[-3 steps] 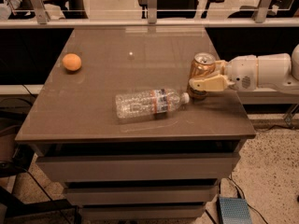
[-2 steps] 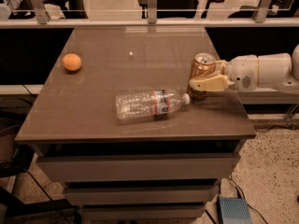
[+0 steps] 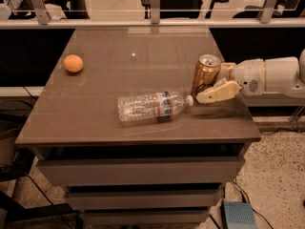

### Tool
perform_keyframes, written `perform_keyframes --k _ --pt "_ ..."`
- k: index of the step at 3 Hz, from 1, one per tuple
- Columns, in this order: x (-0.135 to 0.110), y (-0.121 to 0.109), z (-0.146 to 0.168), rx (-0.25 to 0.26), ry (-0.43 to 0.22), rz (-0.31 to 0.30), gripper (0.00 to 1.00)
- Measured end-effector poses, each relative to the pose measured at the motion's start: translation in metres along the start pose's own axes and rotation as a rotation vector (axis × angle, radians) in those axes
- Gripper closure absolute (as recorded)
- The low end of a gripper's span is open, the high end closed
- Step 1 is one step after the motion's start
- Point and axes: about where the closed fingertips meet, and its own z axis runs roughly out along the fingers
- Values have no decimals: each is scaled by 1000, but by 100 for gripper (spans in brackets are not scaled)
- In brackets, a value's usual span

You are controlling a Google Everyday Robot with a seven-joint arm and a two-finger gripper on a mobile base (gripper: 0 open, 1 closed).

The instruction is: Move orange can near water bottle

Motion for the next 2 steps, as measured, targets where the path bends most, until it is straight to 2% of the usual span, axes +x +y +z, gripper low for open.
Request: perform_keyframes --k 2 --pt "3 7 -7 -11 10 13 0"
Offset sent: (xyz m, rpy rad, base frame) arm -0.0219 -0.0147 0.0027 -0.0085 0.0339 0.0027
